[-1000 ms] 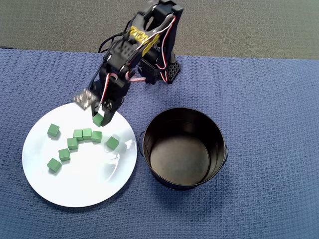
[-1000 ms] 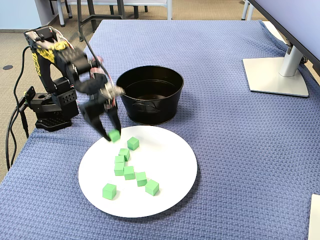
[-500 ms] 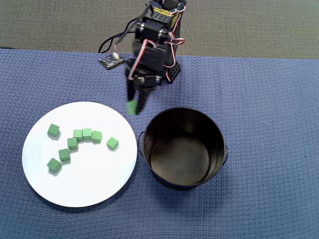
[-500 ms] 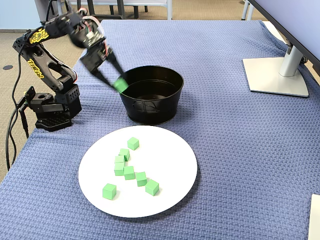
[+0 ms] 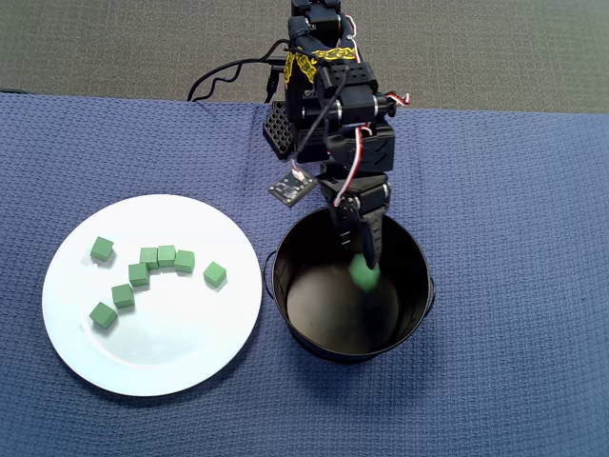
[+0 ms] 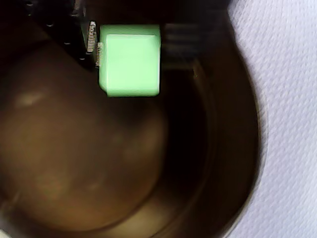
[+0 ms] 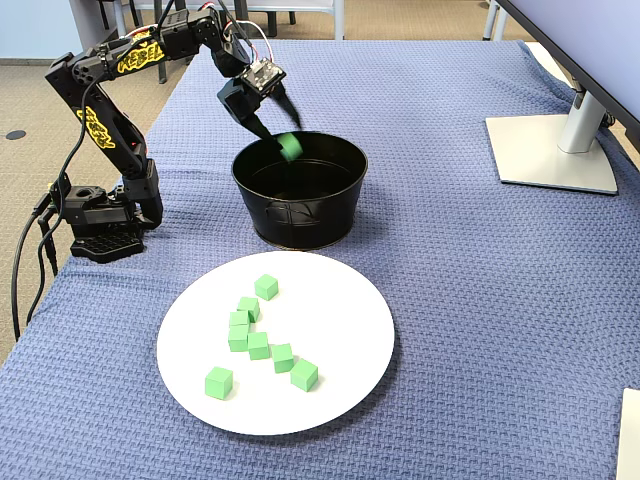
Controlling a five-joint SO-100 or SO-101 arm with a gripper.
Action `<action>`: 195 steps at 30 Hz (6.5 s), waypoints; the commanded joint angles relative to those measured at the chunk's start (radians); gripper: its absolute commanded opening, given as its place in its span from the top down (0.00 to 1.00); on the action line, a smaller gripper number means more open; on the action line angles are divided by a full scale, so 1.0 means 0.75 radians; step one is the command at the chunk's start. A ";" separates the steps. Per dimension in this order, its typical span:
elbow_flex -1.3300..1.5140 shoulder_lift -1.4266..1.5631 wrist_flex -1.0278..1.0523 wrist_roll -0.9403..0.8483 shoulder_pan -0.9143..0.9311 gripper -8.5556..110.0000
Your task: Pick up the green cubes from the white plate and place them in the black recipient
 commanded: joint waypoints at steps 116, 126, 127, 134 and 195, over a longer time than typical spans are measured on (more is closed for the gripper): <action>-0.131 -0.155 -0.008 0.980 0.125 0.92; -0.292 -0.119 0.149 0.765 0.223 0.68; -0.305 -0.110 0.160 0.722 0.286 0.72; -0.315 -0.213 0.133 0.209 0.779 0.82; 0.170 -0.699 -0.481 -0.618 1.205 0.93</action>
